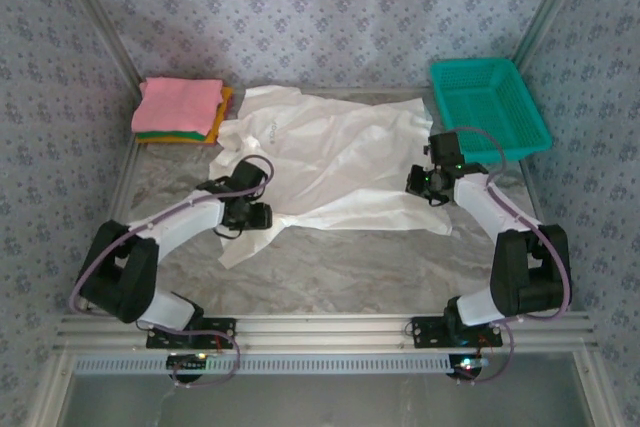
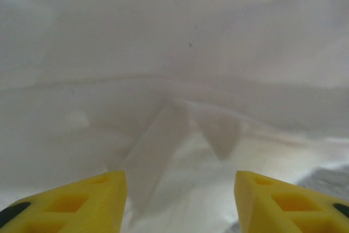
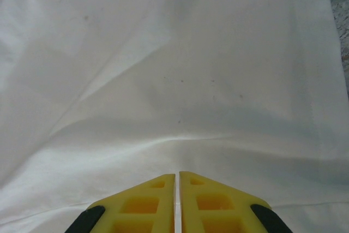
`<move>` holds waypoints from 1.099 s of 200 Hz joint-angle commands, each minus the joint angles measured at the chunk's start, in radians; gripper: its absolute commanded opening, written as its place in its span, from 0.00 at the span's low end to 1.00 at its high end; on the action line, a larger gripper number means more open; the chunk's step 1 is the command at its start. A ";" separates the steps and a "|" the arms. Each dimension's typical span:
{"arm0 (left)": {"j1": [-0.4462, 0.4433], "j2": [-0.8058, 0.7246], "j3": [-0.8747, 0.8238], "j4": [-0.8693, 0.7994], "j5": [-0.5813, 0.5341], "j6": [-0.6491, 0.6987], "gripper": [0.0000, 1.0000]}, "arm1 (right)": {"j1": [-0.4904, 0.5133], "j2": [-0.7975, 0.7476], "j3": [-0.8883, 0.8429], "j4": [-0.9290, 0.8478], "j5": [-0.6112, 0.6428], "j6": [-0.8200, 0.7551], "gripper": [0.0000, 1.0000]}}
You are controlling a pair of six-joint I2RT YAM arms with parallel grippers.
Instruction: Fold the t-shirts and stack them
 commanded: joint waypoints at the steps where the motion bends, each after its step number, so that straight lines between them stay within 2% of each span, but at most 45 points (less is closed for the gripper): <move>1: 0.025 0.051 0.007 0.074 0.013 0.034 0.50 | 0.001 -0.008 0.004 0.003 0.008 -0.007 0.12; 11: 0.033 0.069 0.003 0.085 0.016 0.034 0.44 | 0.001 -0.009 0.002 0.003 0.012 -0.007 0.12; 30: 0.039 0.082 0.012 0.074 0.031 0.041 0.15 | 0.000 -0.011 0.001 0.000 0.022 -0.006 0.12; 46: 0.027 0.058 0.026 0.041 0.007 0.040 0.00 | 0.000 -0.010 0.003 -0.002 0.030 -0.010 0.12; 101: -0.074 -0.115 0.021 -0.088 -0.131 -0.020 0.00 | -0.003 0.015 0.026 -0.008 0.028 -0.012 0.12; 128: -0.140 -0.183 -0.052 -0.071 -0.137 -0.088 0.00 | -0.004 0.026 0.028 -0.001 0.022 -0.004 0.12; 151: -0.116 -0.200 -0.109 -0.029 -0.143 -0.104 0.00 | 0.000 0.041 0.028 0.011 0.007 0.003 0.12; 168: -0.062 -0.203 -0.115 -0.002 -0.114 -0.073 0.34 | 0.003 0.050 0.041 0.004 -0.003 0.002 0.11; 185: -0.003 -0.190 -0.112 0.029 -0.069 -0.037 0.47 | 0.003 0.049 0.045 -0.003 0.002 -0.004 0.11; 220: 0.035 -0.096 -0.105 0.092 -0.019 0.013 0.48 | 0.004 0.042 0.036 -0.002 0.016 -0.002 0.11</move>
